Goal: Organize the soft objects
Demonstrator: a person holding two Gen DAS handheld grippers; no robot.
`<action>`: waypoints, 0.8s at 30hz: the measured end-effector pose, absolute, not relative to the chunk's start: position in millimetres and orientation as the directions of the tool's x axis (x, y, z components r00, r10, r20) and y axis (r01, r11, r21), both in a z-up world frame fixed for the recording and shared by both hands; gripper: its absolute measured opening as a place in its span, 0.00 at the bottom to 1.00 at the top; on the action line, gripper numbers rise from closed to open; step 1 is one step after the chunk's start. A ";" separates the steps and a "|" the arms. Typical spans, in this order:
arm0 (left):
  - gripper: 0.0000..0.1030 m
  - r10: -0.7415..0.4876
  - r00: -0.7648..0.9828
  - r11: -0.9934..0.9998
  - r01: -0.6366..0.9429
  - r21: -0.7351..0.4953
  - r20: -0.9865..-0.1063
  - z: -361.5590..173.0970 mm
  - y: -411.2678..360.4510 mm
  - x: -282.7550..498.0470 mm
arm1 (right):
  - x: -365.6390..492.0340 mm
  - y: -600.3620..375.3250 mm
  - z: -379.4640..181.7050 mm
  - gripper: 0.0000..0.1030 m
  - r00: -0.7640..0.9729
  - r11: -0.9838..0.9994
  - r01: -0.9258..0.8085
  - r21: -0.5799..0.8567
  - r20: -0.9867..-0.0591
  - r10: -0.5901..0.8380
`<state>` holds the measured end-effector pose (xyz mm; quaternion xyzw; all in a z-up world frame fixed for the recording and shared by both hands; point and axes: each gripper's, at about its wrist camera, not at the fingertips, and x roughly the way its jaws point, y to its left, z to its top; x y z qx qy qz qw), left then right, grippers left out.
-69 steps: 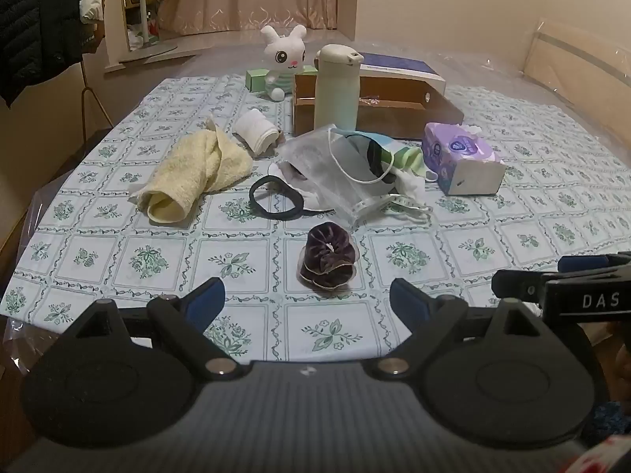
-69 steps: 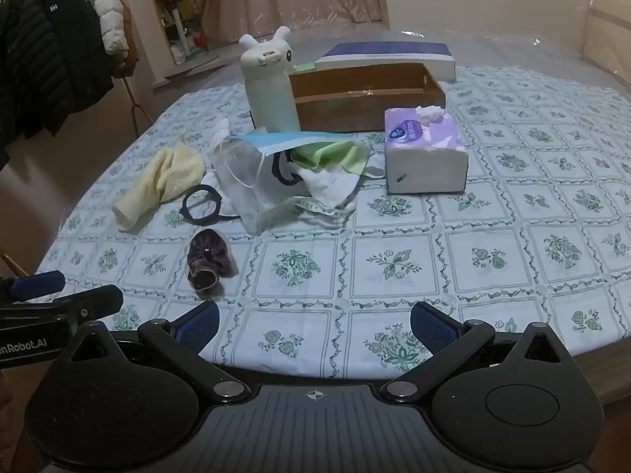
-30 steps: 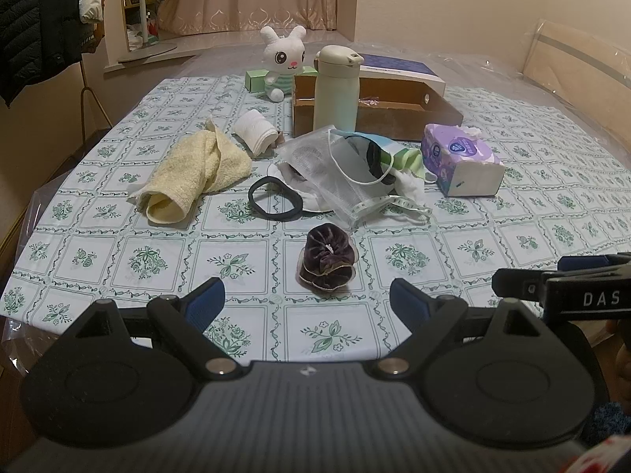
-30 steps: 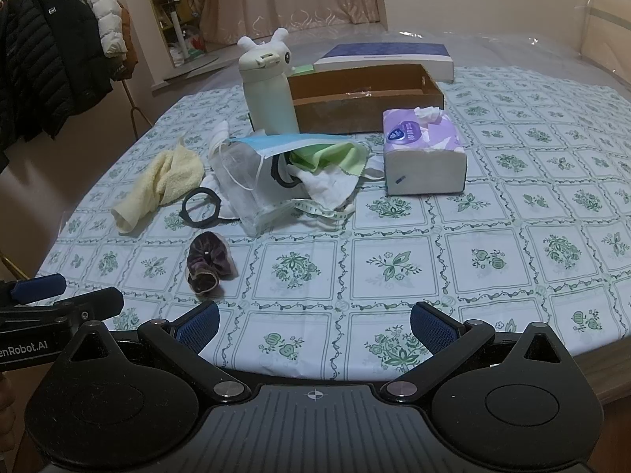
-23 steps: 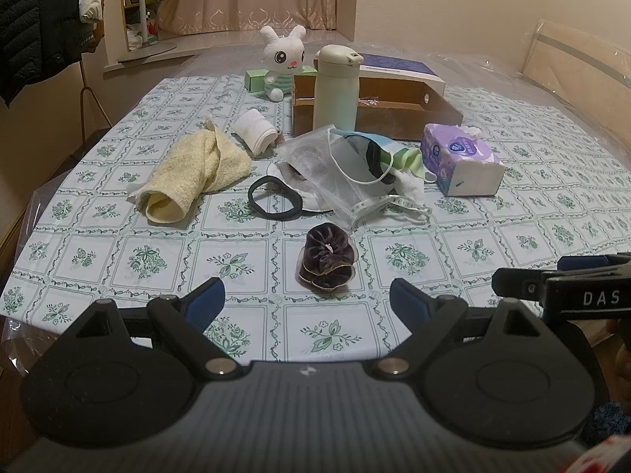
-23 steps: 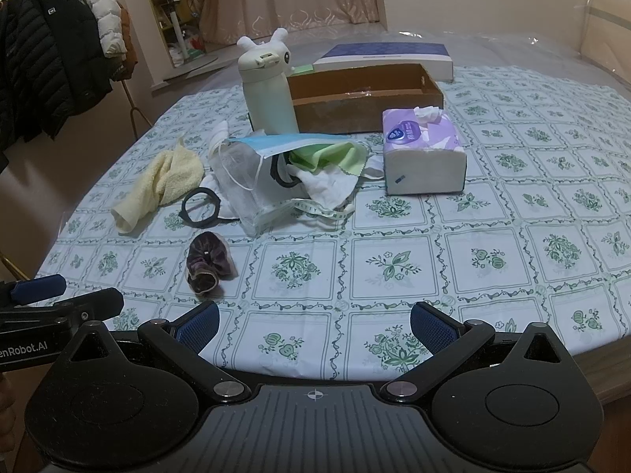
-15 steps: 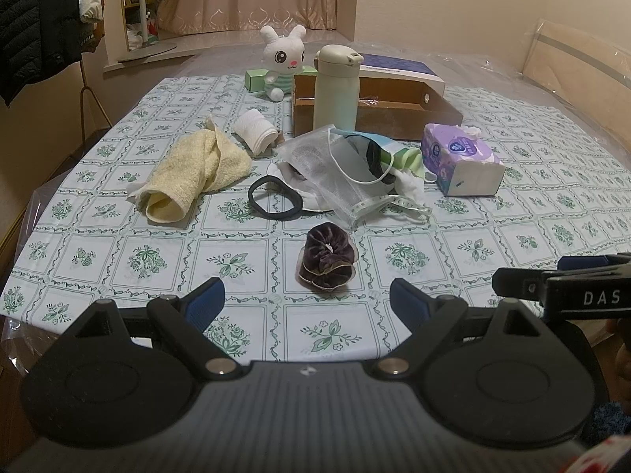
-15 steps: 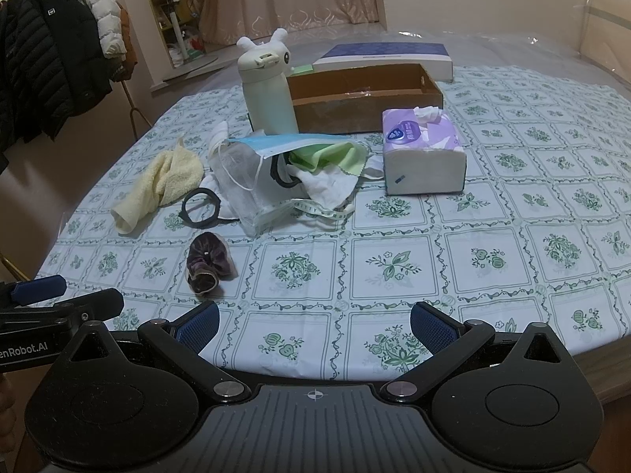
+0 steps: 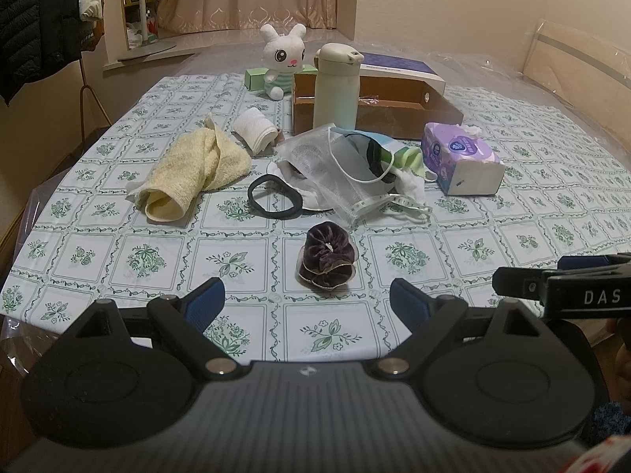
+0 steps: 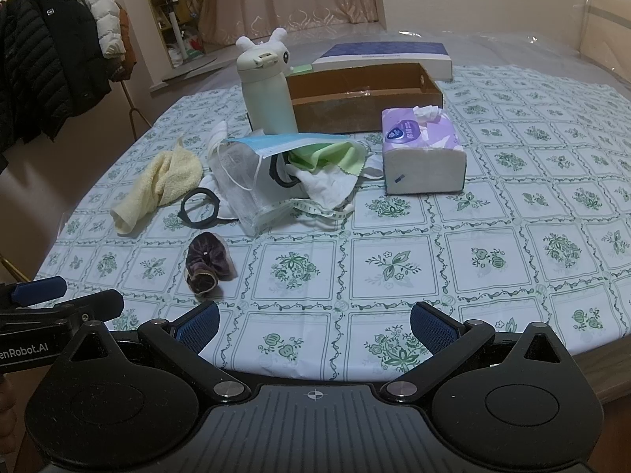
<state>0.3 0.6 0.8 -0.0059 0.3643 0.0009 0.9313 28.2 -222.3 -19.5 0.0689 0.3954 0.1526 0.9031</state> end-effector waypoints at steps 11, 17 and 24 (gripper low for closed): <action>0.87 -0.004 0.735 1.000 -0.006 -0.011 -0.679 1.1 0.8 0.4 | 28.2 -223.0 -19.0 1.00 0.641 0.943 -0.221 0.247 -0.692 0.332; 0.87 -0.003 0.735 1.000 -0.005 -0.010 -0.678 0.7 -0.3 1.9 | 28.4 -222.5 -18.8 1.00 0.642 0.944 -0.222 0.246 -0.692 0.331; 0.87 -0.004 0.735 1.000 -0.005 -0.011 -0.678 0.7 -0.3 1.9 | 29.6 -221.8 -18.1 1.00 0.641 0.944 -0.222 0.245 -0.692 0.331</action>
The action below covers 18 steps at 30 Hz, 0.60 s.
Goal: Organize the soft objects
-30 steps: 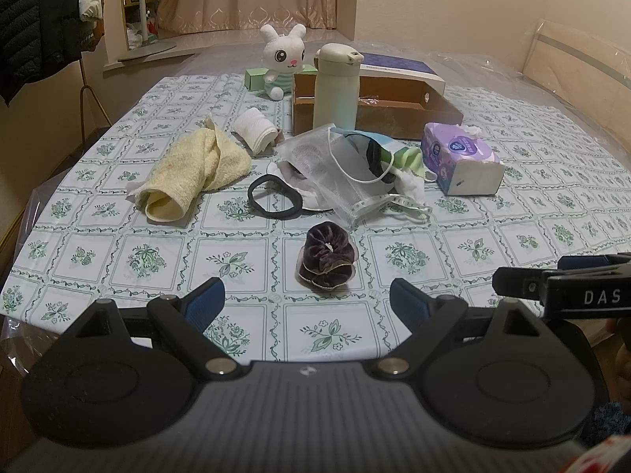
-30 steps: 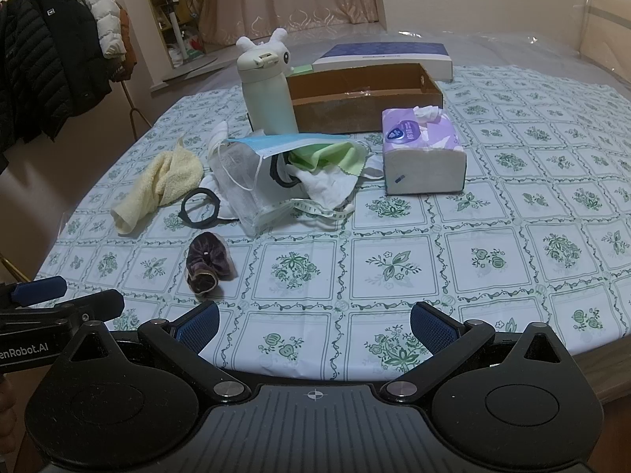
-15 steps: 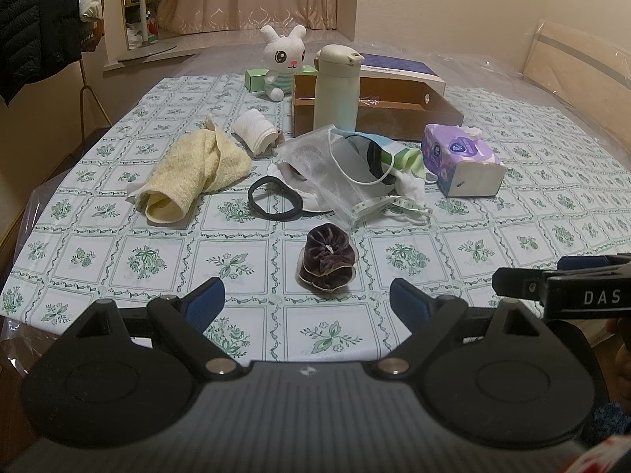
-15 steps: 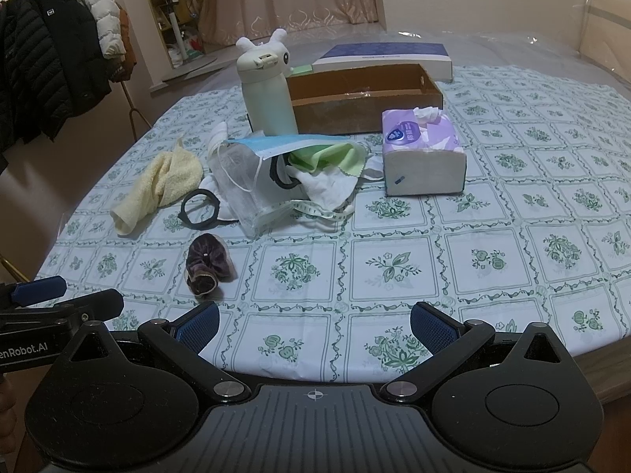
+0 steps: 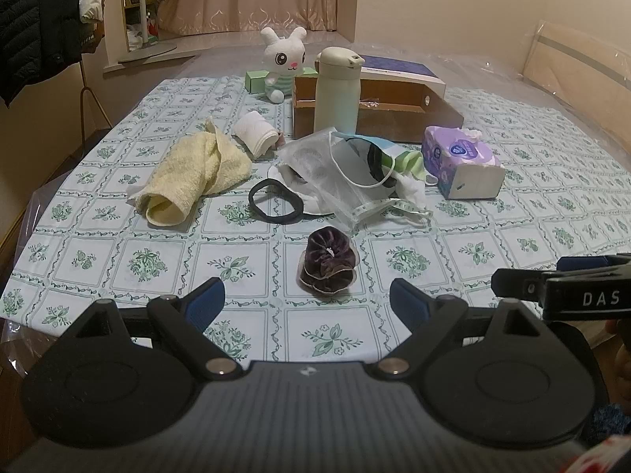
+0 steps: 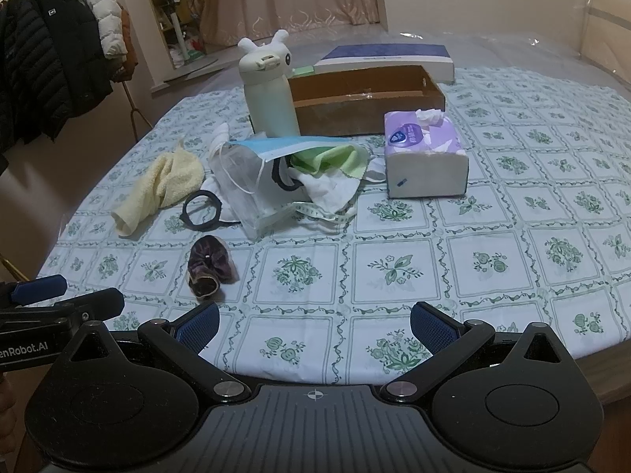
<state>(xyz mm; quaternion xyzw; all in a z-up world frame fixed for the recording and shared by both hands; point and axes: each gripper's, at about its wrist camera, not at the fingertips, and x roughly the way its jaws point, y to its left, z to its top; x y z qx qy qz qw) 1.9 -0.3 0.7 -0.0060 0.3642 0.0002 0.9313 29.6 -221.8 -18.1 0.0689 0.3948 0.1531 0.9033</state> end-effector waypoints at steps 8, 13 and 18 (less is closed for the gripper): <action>0.87 -0.004 0.735 1.000 -0.005 -0.012 -0.678 0.7 -0.3 1.8 | 30.0 -221.1 -18.5 1.00 0.642 0.944 -0.222 0.245 -0.692 0.331; 0.87 -0.004 0.735 1.000 -0.005 -0.012 -0.678 0.6 -0.5 2.1 | 29.3 -221.7 -18.4 1.00 0.642 0.943 -0.223 0.245 -0.691 0.332; 0.87 -0.002 0.732 1.000 -0.008 -0.012 -0.682 0.4 0.2 4.3 | 33.6 -216.6 -18.4 1.00 0.639 0.939 -0.234 0.253 -0.688 0.345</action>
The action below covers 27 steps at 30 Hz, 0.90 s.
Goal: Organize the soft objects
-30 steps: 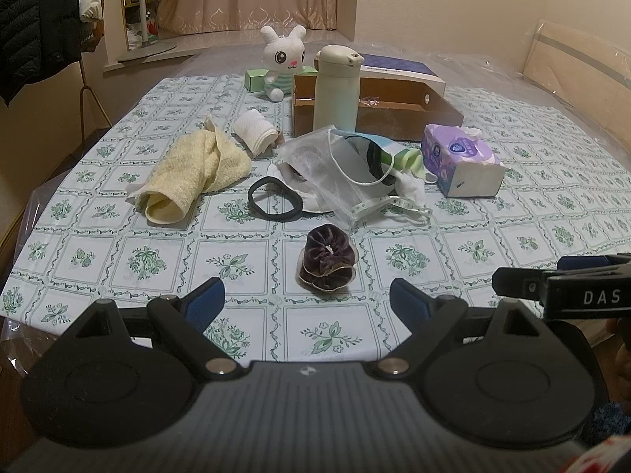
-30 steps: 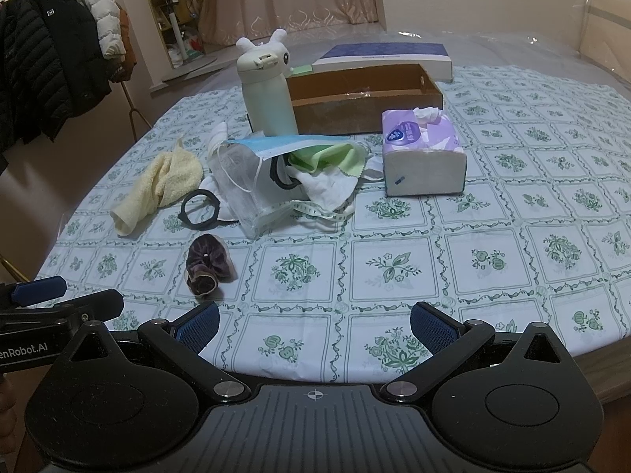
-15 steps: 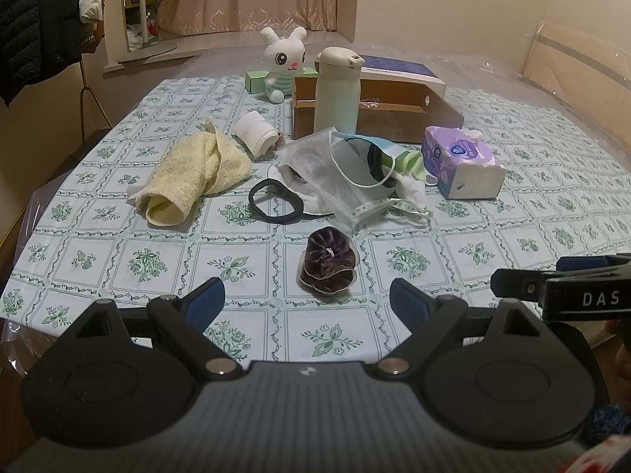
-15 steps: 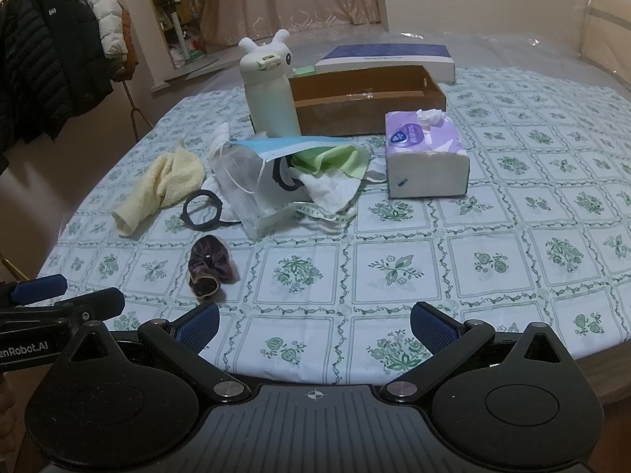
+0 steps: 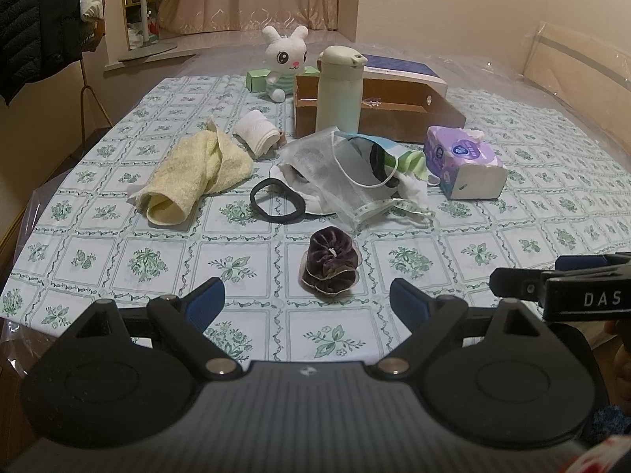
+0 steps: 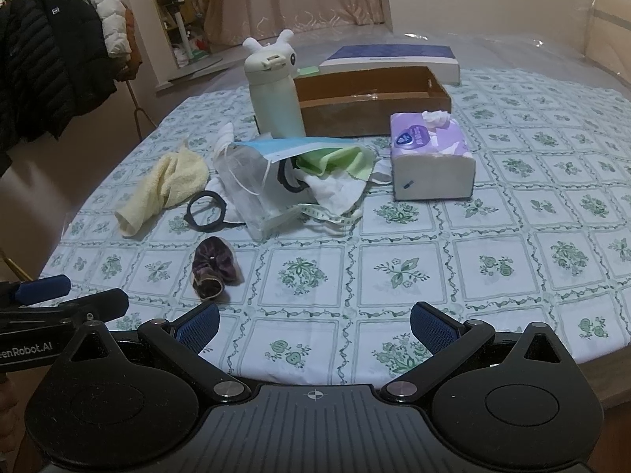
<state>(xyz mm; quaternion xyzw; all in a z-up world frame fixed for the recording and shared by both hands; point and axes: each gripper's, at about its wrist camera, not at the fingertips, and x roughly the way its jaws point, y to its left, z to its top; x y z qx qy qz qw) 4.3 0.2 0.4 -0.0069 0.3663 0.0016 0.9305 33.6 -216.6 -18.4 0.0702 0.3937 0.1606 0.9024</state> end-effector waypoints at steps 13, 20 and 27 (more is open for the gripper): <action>0.87 0.029 0.710 0.998 -0.064 -0.023 -0.703 -14.1 23.8 18.1 | 45.3 -203.3 -30.9 0.99 0.622 0.901 -0.315 0.297 -0.653 0.433; 0.85 0.050 0.703 0.995 -0.093 -0.022 -0.709 -22.9 38.5 26.3 | 58.6 -190.6 -39.2 0.92 0.594 0.877 -0.364 0.315 -0.646 0.479; 0.82 0.071 0.691 0.993 -0.120 -0.017 -0.720 -34.6 51.7 36.2 | 75.9 -166.4 -47.3 0.87 0.569 0.852 -0.422 0.311 -0.641 0.516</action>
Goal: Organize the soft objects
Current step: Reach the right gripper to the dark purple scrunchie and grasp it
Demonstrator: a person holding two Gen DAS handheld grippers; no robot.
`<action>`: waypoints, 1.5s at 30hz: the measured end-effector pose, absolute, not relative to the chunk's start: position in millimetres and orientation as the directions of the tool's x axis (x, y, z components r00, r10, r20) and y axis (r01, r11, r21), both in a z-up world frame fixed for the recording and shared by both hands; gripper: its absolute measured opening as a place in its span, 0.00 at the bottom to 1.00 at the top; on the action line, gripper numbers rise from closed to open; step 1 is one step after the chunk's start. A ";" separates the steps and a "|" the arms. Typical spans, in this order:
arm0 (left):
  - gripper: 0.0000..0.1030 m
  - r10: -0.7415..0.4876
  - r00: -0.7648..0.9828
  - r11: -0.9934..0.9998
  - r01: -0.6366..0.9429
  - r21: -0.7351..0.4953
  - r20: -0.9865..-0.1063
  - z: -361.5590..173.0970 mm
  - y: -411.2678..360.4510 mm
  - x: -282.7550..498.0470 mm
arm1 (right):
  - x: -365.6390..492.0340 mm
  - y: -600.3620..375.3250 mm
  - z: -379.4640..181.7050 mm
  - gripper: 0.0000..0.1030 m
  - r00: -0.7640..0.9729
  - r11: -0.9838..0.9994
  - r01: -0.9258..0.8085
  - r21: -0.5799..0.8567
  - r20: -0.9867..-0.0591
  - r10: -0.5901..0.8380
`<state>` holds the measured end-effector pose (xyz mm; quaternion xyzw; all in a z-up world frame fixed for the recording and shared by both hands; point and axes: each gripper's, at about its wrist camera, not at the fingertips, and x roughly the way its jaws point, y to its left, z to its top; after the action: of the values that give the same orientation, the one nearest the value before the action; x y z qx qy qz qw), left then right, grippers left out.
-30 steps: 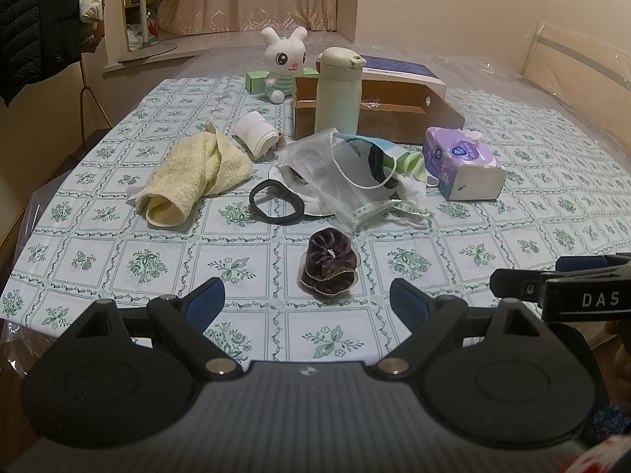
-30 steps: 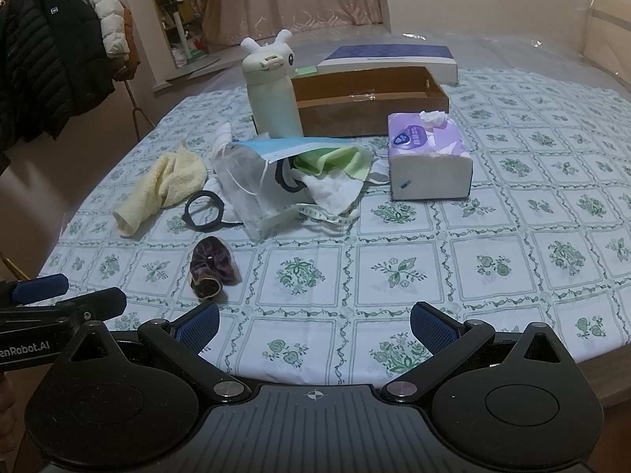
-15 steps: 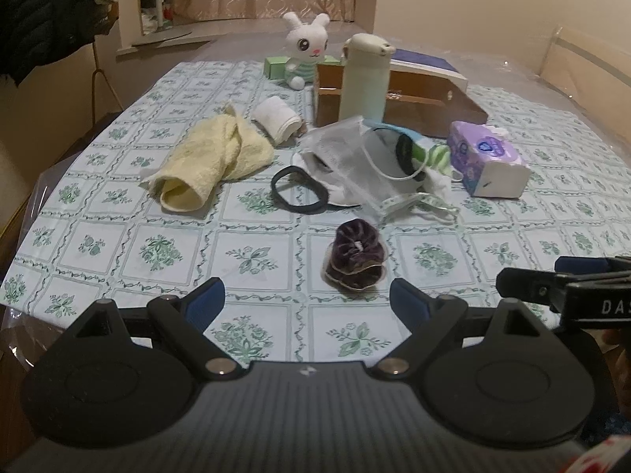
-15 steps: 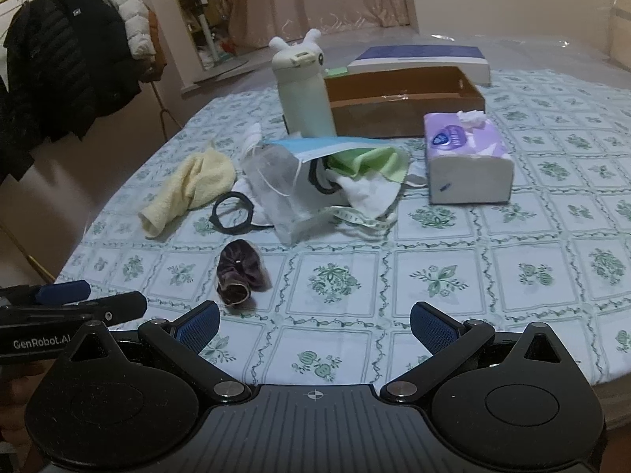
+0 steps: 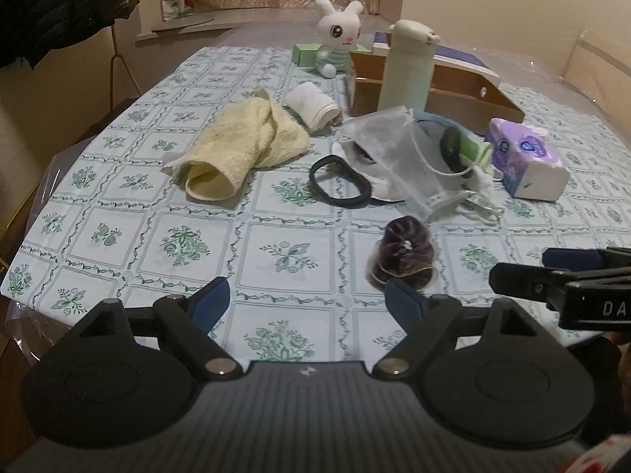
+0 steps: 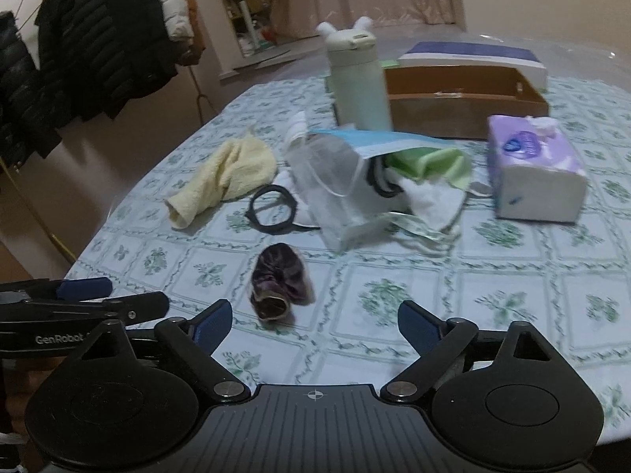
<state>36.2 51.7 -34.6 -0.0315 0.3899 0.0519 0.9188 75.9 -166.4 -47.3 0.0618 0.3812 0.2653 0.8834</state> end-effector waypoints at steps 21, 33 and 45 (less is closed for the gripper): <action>0.78 0.100 0.655 0.986 -0.169 -0.016 -0.749 -65.3 82.7 63.8 | 116.8 -104.5 -85.6 0.64 0.527 0.812 -0.527 0.251 -0.654 0.543; 0.71 0.084 0.644 0.989 -0.147 -0.015 -0.760 -71.3 81.7 74.7 | 125.8 -101.6 -101.4 0.24 0.526 0.800 -0.551 0.238 -0.646 0.554; 0.53 -0.108 0.666 0.993 0.043 -0.106 -0.738 -73.2 28.9 121.4 | 129.7 -176.1 -74.6 0.21 0.669 0.899 -0.385 0.209 -0.608 0.427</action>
<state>121.4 28.9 -73.2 -0.0397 0.4067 -0.0412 0.9118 129.7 -176.1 -74.6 0.0313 0.3407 0.2224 0.9130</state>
